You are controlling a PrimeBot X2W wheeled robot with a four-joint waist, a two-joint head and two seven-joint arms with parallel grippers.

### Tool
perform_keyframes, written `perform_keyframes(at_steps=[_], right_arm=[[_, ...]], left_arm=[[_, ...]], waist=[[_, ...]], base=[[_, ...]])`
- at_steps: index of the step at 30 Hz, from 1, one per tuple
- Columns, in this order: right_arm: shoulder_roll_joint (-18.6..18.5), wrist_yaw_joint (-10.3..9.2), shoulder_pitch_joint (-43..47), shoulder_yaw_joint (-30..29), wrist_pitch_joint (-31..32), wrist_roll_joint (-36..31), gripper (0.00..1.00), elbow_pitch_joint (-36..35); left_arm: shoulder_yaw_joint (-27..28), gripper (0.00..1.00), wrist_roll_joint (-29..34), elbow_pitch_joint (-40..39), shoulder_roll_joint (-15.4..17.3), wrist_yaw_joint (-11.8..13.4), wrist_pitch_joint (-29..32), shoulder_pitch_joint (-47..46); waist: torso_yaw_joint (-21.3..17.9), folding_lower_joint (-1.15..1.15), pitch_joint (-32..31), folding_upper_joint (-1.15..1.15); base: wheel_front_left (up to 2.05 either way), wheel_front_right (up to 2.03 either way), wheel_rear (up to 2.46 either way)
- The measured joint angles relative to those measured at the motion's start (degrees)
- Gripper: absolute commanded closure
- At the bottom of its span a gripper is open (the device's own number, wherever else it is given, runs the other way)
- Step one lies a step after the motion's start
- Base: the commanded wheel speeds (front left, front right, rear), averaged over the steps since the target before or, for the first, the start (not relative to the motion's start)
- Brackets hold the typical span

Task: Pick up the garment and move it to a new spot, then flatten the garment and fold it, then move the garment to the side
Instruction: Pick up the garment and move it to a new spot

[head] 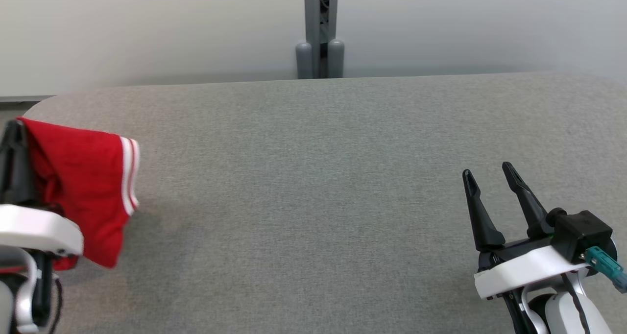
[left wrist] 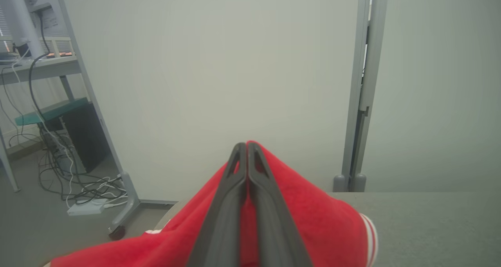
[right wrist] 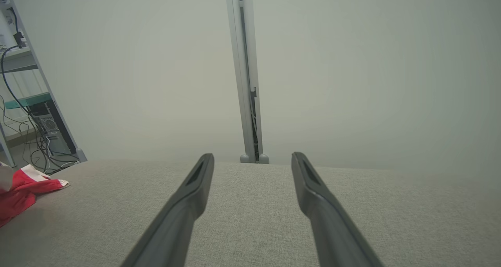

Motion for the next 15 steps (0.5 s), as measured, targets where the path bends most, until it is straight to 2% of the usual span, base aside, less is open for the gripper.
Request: perform_keyframes(at_steps=[4, 8, 15], right_arm=[[0.3, 0.0, 0.75, -0.53, 0.4, 0.16, 0.0, -1.18], [0.33, 0.0, 1.69, -1.01, 0.6, 0.6, 0.0, -1.66], [0.6, 0.01, 2.11, -1.77, 0.64, 1.19, 0.0, -2.35]], left_arm=[[-4.14, 1.0, 2.31, -5.7, -1.07, 0.94, 2.81, 3.11], [-8.67, 1.0, 3.46, -8.92, -2.19, 0.48, 4.66, 3.54], [-18.18, 1.0, 4.99, -6.31, -5.28, -4.16, 6.57, -2.29]], waist=[[-1.83, 0.0, -0.09, 0.0], [-3.82, 0.0, -0.17, 0.0], [-7.32, 0.0, 1.04, 0.0]], base=[[0.0, 0.0, 0.0], [0.0, 0.0, 0.0], [0.0, 0.0, 0.0]])
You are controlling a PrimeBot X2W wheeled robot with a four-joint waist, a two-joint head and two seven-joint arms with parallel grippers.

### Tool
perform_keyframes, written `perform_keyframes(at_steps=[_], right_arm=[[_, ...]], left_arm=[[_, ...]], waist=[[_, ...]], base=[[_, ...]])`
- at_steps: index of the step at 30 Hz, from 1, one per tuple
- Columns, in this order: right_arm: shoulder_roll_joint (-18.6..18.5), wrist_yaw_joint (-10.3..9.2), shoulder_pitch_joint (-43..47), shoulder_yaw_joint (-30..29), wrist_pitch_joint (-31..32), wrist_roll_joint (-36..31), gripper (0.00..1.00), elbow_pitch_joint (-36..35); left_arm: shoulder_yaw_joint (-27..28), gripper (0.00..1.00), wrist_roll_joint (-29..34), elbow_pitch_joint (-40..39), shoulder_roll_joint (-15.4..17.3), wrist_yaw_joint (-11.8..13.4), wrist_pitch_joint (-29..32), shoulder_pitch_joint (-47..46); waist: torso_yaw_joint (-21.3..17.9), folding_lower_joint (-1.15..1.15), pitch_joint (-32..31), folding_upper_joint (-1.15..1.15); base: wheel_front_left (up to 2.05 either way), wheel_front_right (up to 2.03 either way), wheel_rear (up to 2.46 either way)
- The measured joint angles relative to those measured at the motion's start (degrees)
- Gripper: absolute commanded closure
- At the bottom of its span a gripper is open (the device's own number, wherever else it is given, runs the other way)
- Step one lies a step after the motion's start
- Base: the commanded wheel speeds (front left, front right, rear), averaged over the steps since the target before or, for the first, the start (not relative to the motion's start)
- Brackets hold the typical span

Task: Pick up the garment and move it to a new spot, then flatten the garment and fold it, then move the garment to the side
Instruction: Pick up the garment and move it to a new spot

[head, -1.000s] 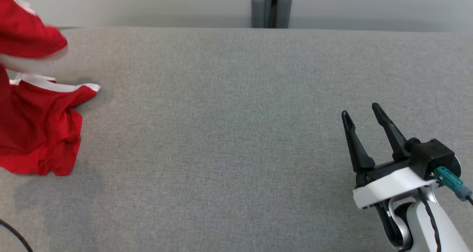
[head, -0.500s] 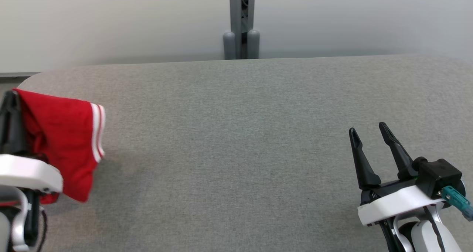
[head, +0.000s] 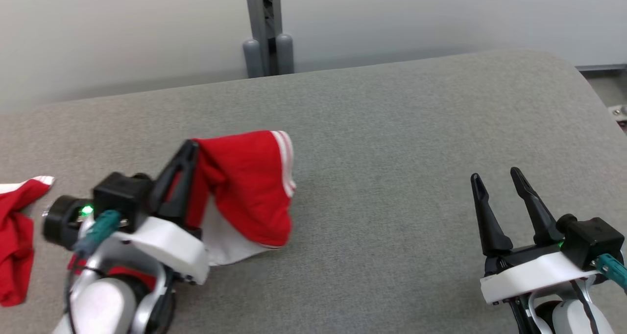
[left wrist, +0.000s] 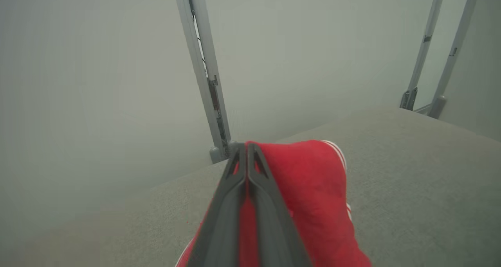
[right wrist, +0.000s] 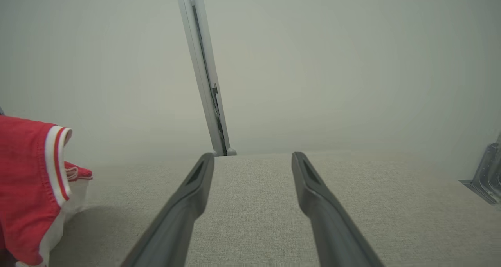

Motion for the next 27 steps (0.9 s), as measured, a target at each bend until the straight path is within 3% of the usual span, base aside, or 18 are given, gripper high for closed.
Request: perform_keyframes(at_steps=[10, 21, 22, 23, 24, 27], right_arm=[[0.08, 0.0, -1.76, 1.78, -1.24, 2.23, 0.0, 0.64], [0.09, -0.01, -3.55, 3.72, -3.37, 4.59, 0.0, 3.58], [0.09, -0.01, -3.58, 3.74, -3.71, 4.71, 0.0, 3.88], [0.08, -0.01, -3.67, 3.72, -3.88, 5.0, 0.0, 4.09], [0.08, -0.01, -3.8, 3.82, -4.08, 5.06, 0.0, 4.33], [0.1, -0.01, -4.19, 3.57, -4.67, 5.13, 0.0, 4.9]], left_arm=[[-10.28, 1.0, 0.76, 11.78, -8.0, -5.37, 0.35, -8.99], [-15.97, 1.0, 0.25, 26.42, -15.21, -9.72, -1.35, -15.89], [-15.97, 0.75, -0.8, 27.78, -15.86, -10.15, -1.53, -16.03], [-16.34, 0.35, -1.41, 29.29, -16.36, -10.82, -1.55, -16.11], [-16.67, 0.0, -1.47, 30.67, -16.66, -11.11, -1.82, -16.11], [-17.22, 0.0, -2.4, 32.96, -17.44, -12.28, -3.89, -17.06]], waist=[[-6.3, 0.0, 3.33, 0.0], [-13.53, 0.0, 7.96, 0.0], [-14.0, 0.0, 8.33, 0.0], [-14.41, 0.0, 8.7, 0.0], [-14.79, 0.0, 8.98, 0.0], [-15.25, 0.0, 9.43, 0.0]], base=[[0.0, 0.0, 0.0], [0.0, 0.0, 0.0], [0.0, 0.0, 0.0], [0.0, 0.0, 0.0], [0.0, 0.0, 0.0], [0.0, 0.0, 0.0]])
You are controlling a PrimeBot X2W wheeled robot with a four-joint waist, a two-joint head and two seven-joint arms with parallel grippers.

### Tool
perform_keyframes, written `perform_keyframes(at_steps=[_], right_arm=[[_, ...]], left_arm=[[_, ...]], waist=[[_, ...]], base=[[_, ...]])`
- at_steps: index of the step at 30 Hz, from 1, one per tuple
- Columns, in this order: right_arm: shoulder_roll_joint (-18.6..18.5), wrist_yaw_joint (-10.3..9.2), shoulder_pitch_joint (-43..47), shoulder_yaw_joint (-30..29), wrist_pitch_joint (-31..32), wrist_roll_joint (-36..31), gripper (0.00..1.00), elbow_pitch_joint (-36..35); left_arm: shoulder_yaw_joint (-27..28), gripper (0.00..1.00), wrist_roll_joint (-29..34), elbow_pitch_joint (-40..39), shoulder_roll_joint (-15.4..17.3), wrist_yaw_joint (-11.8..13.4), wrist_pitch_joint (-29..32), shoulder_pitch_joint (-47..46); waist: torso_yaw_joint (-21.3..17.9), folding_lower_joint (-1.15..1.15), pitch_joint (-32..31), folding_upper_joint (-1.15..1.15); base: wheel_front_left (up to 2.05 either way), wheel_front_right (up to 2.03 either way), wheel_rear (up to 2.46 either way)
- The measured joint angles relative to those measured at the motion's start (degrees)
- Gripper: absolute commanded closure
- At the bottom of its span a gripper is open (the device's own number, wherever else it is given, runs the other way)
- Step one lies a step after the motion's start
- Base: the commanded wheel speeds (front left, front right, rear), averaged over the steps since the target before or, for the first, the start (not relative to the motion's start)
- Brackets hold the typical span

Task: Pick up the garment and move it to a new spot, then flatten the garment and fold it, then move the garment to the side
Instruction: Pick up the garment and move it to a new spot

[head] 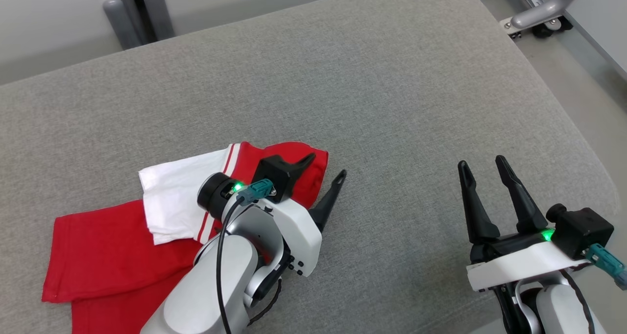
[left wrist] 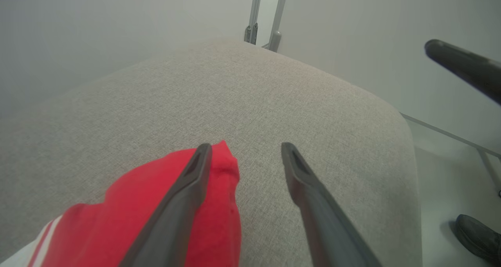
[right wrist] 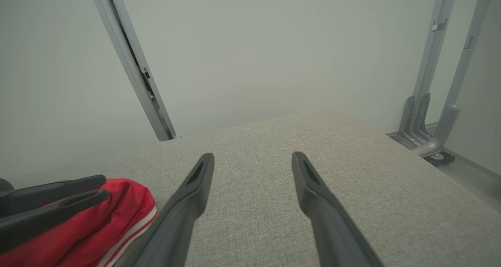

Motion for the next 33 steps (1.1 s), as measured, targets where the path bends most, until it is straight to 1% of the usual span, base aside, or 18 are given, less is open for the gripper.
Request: perform_keyframes(at_steps=[3, 6, 8, 12, 19, 24, 25, 33], right_arm=[[-0.02, 0.0, -0.03, -0.77, -0.31, -0.01, 0.0, 1.05], [0.01, 0.0, -0.08, -1.11, -0.48, -0.29, 0.0, 1.31], [0.01, 0.01, -0.08, -1.46, -0.55, -0.71, 0.0, 1.42], [0.03, 0.0, -0.07, -1.9, -0.41, -1.63, 0.0, 1.34], [0.03, 0.01, 0.43, -3.44, 1.05, -3.34, 0.0, 0.37], [0.02, 0.01, 1.04, -3.47, 2.2, -4.42, 0.0, -0.29], [0.02, 0.01, 1.04, -3.47, 2.2, -4.42, 0.0, -0.29], [0.02, 0.0, 2.86, -3.75, 3.88, -5.83, 0.0, -0.71]], left_arm=[[-0.62, 0.0, 0.01, 0.46, -0.36, -0.53, -2.74, -0.59], [-0.46, 0.0, 0.08, -0.24, -0.49, -0.18, -6.3, -0.57], [0.37, 0.0, 0.09, -1.18, -0.63, 0.69, -8.2, -0.23], [3.63, 0.0, -0.45, -3.93, 0.04, 3.97, -11.32, 0.81], [9.32, 0.0, -1.48, -6.78, 3.64, 8.9, -14.37, 5.01], [13.47, 0.0, -2.54, -8.08, 7.02, 11.18, -16.12, 7.87], [13.47, 0.0, -2.54, -8.08, 7.02, 11.18, -16.12, 7.87], [17.88, 0.0, -3.63, -11.37, 11.85, 13.82, -17.06, 14.56]], waist=[[0.83, 0.0, -0.38, 0.0], [2.03, 0.0, -1.2, 0.0], [3.04, 0.0, -1.83, 0.0], [5.52, 0.0, -3.1, 0.0], [10.19, 0.0, -5.36, 0.0], [13.08, 0.0, -6.72, 0.0], [13.08, 0.0, -6.72, 0.0], [15.79, 0.0, -9.7, 0.0]], base=[[0.0, 0.0, 0.0], [0.0, 0.0, 0.0], [0.0, 0.0, 0.0], [0.0, 0.0, 0.0], [0.0, 0.0, 0.0], [0.0, 0.0, 0.0], [0.0, 0.0, 0.0], [0.0, 0.0, 0.0]])
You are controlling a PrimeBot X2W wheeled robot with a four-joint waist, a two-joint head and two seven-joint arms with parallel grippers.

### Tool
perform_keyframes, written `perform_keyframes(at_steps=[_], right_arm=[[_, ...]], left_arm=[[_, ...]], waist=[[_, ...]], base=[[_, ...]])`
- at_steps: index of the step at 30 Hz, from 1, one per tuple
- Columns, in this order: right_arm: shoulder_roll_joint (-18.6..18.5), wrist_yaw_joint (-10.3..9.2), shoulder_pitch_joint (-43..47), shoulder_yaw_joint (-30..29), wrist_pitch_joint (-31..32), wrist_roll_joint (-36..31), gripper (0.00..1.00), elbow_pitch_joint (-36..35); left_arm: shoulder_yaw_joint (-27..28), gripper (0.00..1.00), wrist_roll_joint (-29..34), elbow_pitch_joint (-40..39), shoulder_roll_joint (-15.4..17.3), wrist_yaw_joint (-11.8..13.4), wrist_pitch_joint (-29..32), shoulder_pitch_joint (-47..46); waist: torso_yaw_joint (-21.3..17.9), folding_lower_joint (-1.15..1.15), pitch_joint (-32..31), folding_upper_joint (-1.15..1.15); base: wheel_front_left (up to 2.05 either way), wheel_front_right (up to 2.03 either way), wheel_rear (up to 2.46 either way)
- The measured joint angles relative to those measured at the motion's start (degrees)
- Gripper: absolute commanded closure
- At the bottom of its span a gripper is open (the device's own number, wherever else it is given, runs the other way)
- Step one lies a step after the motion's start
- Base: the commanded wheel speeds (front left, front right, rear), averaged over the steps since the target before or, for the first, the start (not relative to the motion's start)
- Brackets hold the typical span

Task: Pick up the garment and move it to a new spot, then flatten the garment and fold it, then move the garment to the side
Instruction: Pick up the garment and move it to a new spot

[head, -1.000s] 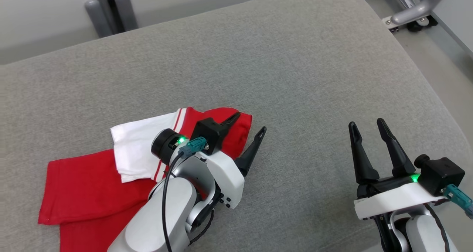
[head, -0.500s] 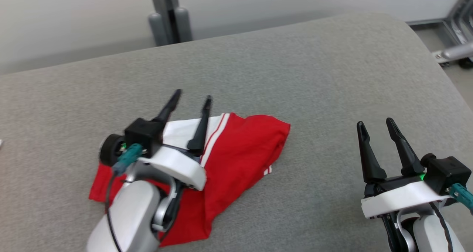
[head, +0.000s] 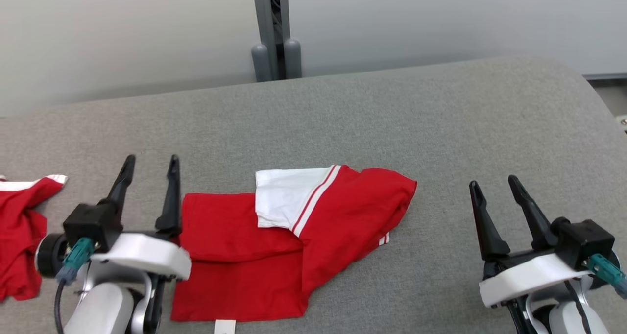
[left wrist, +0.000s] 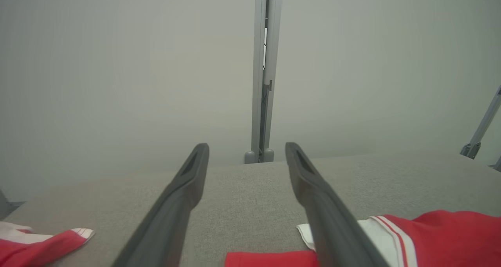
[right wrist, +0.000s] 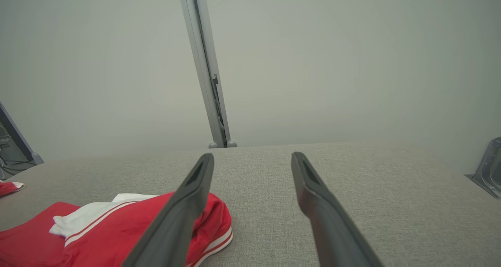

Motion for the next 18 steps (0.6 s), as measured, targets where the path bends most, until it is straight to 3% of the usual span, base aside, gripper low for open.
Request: perform_keyframes(at_steps=[10, 18], right_arm=[[-0.34, 0.0, 3.97, -0.12, 2.83, -1.46, 0.0, -2.32], [-0.41, 0.01, 6.64, -0.46, 4.2, -1.7, 0.0, -3.99]], left_arm=[[1.46, 0.0, 0.13, -9.77, 4.0, 4.2, 2.55, 10.44], [1.65, 0.0, -0.18, -13.88, 4.23, 6.37, 4.0, 15.6]], waist=[[1.53, 0.0, -2.61, 0.0], [1.71, 0.0, -4.49, 0.0]], base=[[0.0, 0.0, 0.0], [0.0, 0.0, 0.0]])
